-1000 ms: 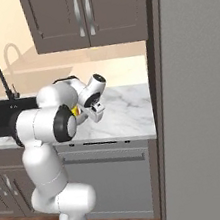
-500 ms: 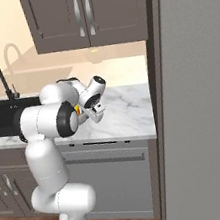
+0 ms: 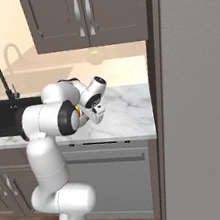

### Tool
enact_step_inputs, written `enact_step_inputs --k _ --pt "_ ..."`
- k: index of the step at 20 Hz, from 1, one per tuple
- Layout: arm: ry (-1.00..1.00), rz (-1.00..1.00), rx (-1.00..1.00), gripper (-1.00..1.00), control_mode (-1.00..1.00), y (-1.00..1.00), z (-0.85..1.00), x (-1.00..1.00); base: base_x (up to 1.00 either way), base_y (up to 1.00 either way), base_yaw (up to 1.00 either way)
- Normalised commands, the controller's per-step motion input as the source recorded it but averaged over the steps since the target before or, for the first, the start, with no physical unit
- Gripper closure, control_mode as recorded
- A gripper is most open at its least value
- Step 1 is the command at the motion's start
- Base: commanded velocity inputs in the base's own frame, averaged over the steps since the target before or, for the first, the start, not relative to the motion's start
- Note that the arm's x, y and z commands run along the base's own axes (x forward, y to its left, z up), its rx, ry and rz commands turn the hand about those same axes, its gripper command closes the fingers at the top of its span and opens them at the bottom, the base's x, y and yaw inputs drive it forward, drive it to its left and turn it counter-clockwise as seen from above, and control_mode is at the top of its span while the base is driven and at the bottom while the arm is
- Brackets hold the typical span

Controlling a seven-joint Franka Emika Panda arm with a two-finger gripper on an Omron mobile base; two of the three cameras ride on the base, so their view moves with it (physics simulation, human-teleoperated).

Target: Place the cup inside the bowl on the dining table and move the bowl to any counter.

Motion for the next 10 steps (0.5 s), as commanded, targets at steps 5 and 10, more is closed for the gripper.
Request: enact_step_inputs --k 5,10 --pt "0.05 0.00 0.00 1.00 -1.00 0.02 -0.05 0.04 0.00 0.00 0.00" --pt "0.00 0.00 0.00 1.00 -1.00 0.07 -0.22 0.06 0.00 0.00 0.00"
